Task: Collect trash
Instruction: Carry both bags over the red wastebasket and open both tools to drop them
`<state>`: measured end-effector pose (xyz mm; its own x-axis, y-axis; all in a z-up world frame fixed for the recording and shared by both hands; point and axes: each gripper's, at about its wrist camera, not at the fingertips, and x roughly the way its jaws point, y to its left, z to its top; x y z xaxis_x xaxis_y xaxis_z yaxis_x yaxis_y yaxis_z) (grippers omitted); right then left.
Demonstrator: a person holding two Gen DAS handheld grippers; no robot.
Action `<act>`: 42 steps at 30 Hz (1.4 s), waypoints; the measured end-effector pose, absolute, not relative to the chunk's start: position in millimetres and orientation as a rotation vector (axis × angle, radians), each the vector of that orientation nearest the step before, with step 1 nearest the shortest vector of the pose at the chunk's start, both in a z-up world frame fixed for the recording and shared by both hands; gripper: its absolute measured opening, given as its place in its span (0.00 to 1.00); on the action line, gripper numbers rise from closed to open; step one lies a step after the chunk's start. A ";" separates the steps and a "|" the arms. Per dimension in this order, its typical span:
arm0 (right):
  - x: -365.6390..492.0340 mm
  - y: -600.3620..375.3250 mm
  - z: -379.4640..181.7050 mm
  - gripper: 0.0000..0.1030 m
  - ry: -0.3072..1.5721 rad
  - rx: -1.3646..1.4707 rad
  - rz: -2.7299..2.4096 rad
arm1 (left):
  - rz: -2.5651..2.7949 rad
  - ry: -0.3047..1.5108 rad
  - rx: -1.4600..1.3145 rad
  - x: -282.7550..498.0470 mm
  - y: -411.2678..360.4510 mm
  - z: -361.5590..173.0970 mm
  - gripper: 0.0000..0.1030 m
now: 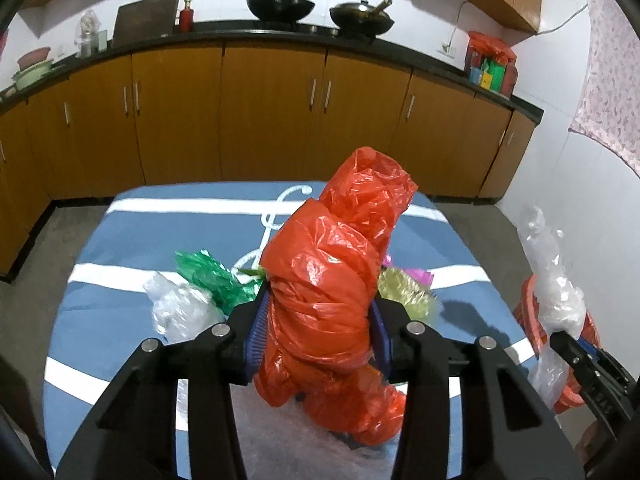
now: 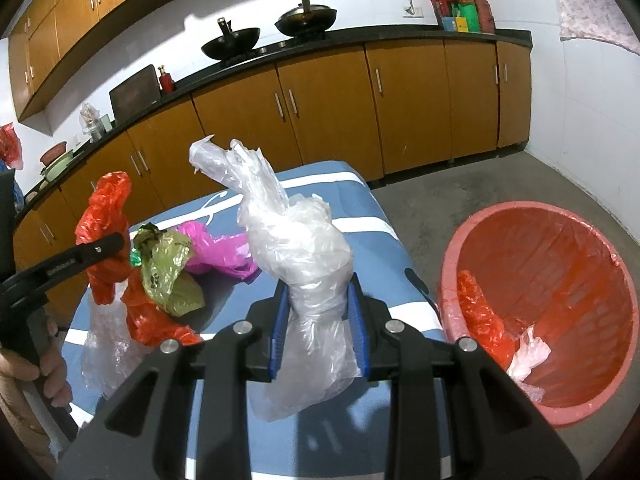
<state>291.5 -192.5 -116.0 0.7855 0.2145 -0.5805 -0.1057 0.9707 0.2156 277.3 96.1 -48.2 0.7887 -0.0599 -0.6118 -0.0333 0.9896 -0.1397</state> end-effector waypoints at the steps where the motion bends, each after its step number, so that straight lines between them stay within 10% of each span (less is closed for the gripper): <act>1: 290.6 -193.4 -115.0 0.28 0.642 0.176 0.173 | -0.015 0.654 -0.147 276.2 96.6 -44.4 0.43; 42: 237.6 -356.4 -92.2 0.27 0.585 0.249 -0.151 | -0.399 0.627 -0.058 250.3 -72.8 -26.8 0.43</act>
<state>237.6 -356.4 -92.2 0.8240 -0.0705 -0.5622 0.2108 0.9592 0.1887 250.3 -72.8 -26.8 0.7366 -0.3802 -0.5594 0.3453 0.9225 -0.1723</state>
